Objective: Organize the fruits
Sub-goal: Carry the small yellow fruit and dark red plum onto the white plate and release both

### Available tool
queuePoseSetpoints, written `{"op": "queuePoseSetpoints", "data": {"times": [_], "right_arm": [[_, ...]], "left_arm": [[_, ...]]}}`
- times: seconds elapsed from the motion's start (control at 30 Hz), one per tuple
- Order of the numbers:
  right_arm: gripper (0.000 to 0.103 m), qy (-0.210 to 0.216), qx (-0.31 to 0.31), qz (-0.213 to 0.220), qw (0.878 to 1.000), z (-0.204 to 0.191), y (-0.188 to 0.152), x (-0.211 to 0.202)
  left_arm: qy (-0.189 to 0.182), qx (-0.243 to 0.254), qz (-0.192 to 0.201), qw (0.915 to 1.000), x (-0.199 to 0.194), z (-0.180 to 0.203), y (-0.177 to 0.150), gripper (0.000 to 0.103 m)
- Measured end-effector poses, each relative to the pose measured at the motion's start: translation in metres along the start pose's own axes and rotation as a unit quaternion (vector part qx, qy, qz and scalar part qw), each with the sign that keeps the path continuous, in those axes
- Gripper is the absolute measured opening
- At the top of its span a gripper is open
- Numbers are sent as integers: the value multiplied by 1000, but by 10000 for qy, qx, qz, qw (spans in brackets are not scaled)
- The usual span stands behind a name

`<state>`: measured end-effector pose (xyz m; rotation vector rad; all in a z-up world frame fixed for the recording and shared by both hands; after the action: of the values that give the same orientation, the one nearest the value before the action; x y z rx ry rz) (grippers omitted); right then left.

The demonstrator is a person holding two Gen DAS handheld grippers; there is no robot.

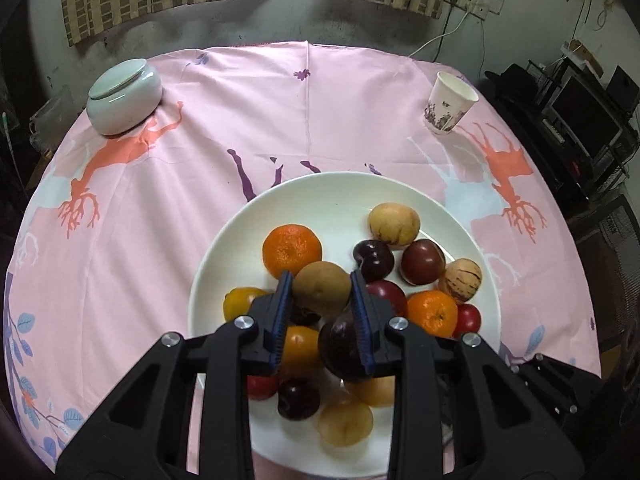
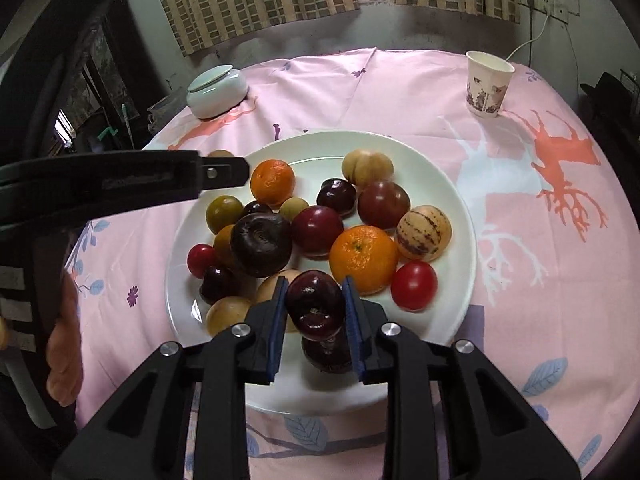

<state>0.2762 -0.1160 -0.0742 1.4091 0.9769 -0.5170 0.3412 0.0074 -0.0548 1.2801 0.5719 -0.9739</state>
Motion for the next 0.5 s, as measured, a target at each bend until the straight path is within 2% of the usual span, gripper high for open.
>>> {"op": "queuePoseSetpoints", "data": {"times": [0.2, 0.27, 0.33, 0.37, 0.4, 0.47, 0.5], "right_arm": [[27, 135, 132, 87, 9998, 9, 6, 7], [28, 315, 196, 136, 9992, 10, 8, 9], [28, 461, 217, 87, 9987, 11, 9, 11], [29, 474, 204, 119, 9986, 10, 8, 10], [32, 467, 186, 134, 9986, 10, 7, 9], [66, 383, 182, 261, 9988, 10, 7, 3], [88, 268, 184, 430, 9985, 10, 7, -2]], "left_arm": [[8, -7, -143, 9999, 29, 2, 12, 29], [42, -6, -130, 9999, 32, 4, 14, 34], [107, -68, -19, 9999, 27, 3, 17, 83], [118, -118, 142, 9998, 20, 2, 19, 89], [106, -156, 302, 9994, 11, 0, 21, 89], [29, -179, 386, 9991, -4, -2, 23, 89], [-13, -212, 432, 9988, -13, -4, 22, 89]]}}
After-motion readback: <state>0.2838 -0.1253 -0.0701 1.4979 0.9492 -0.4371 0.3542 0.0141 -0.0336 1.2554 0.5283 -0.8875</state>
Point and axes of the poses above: each gripper's, at about its wrist camera, not at the fingertips, and x roughly the way its jaws point, z to its right, y to its top, the point moved 4 cm from there along x, roughly the way its jaws point, and after that the axes turned 9 degrees about -y, right-handed, at the moved point
